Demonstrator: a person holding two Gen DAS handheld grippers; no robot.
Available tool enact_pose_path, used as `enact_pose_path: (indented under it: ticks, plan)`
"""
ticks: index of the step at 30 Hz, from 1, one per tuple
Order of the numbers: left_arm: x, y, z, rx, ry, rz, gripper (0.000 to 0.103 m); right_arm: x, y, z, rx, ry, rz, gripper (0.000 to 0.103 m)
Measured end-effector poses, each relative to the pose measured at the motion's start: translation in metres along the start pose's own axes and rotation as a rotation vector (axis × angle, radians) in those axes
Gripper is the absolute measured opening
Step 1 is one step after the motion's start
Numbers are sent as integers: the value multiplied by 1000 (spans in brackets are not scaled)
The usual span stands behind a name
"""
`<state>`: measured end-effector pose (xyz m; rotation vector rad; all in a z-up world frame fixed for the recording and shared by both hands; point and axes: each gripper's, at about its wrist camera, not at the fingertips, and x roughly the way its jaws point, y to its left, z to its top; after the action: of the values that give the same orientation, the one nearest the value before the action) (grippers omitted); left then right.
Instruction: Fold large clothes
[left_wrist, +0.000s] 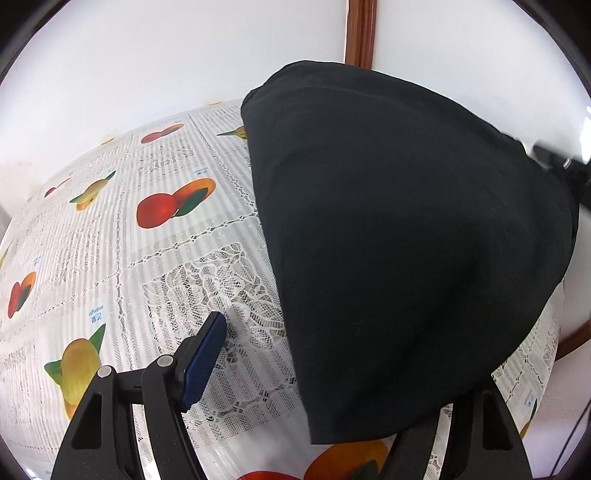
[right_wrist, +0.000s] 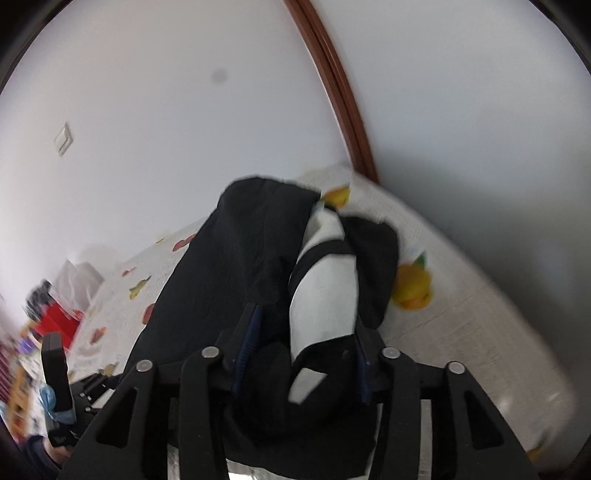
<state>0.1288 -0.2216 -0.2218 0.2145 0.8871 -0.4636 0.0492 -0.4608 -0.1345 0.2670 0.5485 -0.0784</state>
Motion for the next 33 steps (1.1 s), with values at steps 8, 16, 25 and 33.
enact_pose_path:
  ticks: [8, 16, 25, 33]
  plan:
    - [-4, 1, -3, -5, 1, -10, 73, 48, 40, 28, -133, 108, 27, 47]
    - [-7, -2, -8, -4, -18, 3, 74, 52, -20, 21, 174, -6, 228, 6]
    - [-8, -2, -8, 16, -14, -5, 72, 48, -29, 1, 201, 70, 68, 15]
    - [-25, -2, -9, 30, -58, -70, 54, 17, -37, -16, 116, 138, -100, 75]
